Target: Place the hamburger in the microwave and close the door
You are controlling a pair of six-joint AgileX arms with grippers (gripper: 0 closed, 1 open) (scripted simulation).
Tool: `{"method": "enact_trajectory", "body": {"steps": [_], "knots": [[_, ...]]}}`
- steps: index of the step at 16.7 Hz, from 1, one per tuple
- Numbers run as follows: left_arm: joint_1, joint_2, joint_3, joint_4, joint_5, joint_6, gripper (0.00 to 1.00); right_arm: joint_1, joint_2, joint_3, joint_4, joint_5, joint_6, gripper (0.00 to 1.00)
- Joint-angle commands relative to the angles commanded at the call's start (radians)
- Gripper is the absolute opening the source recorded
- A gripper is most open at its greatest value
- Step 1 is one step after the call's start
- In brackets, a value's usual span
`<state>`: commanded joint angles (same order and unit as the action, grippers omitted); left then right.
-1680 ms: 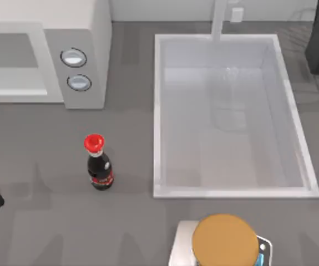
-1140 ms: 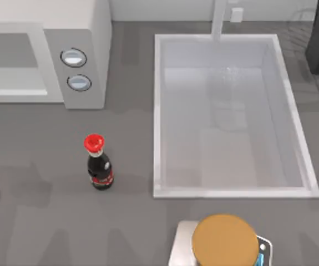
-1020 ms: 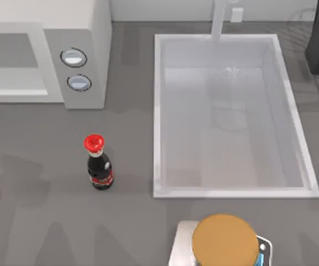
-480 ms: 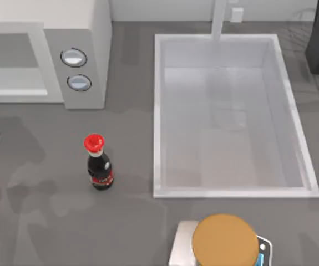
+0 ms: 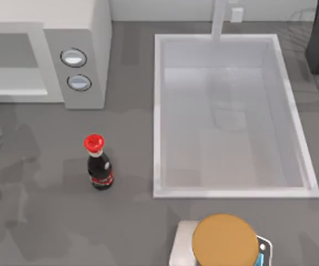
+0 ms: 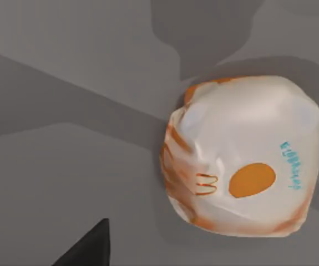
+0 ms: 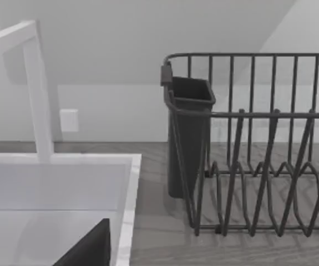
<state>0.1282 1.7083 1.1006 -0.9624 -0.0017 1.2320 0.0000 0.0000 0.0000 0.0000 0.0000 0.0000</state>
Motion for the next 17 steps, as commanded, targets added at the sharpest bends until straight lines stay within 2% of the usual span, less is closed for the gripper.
{"method": "enact_trajectory", "body": {"steps": [6, 13, 17], "knots": [[-0.004, 0.007, -0.013, 0.018, 0.000, -0.002, 1.00, 0.000, 0.000, 0.000, 0.000, 0.000, 0.000, 1.00], [0.002, 0.141, -0.144, 0.293, 0.000, 0.004, 1.00, 0.000, 0.000, 0.000, 0.000, 0.000, 0.000, 1.00], [0.003, 0.162, -0.163, 0.325, 0.001, 0.006, 1.00, 0.000, 0.000, 0.000, 0.000, 0.000, 0.000, 1.00]]}}
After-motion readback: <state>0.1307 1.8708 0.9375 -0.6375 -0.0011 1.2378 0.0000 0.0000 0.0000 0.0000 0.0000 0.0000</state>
